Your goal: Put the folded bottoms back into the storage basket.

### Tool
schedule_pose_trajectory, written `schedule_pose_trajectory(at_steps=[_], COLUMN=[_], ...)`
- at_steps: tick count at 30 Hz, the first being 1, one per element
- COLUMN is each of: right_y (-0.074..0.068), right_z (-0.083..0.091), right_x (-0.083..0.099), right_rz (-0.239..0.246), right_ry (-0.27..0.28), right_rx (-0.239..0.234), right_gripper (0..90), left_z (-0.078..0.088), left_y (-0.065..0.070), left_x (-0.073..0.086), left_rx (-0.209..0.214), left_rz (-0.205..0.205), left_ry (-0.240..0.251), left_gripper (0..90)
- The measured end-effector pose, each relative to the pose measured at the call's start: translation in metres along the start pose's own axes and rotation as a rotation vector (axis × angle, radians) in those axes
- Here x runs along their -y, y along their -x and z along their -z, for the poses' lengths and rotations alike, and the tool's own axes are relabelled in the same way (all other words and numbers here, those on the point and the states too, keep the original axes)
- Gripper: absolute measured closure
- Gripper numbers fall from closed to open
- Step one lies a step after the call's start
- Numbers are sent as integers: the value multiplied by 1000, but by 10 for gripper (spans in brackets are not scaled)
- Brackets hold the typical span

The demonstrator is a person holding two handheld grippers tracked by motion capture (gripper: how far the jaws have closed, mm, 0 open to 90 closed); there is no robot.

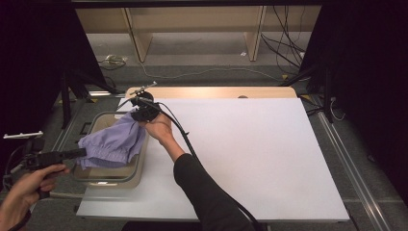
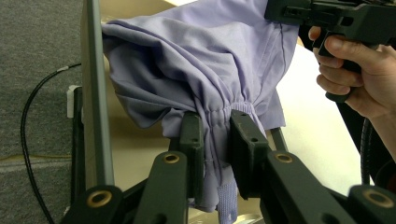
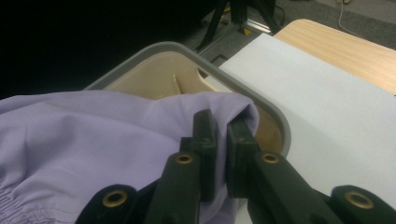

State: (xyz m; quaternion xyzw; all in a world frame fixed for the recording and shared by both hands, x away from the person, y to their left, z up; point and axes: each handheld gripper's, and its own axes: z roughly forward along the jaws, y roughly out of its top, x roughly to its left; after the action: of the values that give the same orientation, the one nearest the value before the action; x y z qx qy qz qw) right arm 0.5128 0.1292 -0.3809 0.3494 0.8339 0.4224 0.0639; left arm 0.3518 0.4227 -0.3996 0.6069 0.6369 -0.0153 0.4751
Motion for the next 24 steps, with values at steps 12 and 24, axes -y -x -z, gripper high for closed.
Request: schedule_pose_trajectory(at_steps=[12, 24], right_y=[2, 5], right_z=[6, 23], right_x=[-2, -2], right_rz=[-24, 9], right_ry=[2, 16], right_rx=[-36, -26], right_gripper=[441, 369], left_z=[-1, -20], left_y=[3, 23], left_x=[-3, -1], left_rx=[-93, -86], left_rz=[25, -49], left_ry=[13, -26], left_gripper=[374, 330])
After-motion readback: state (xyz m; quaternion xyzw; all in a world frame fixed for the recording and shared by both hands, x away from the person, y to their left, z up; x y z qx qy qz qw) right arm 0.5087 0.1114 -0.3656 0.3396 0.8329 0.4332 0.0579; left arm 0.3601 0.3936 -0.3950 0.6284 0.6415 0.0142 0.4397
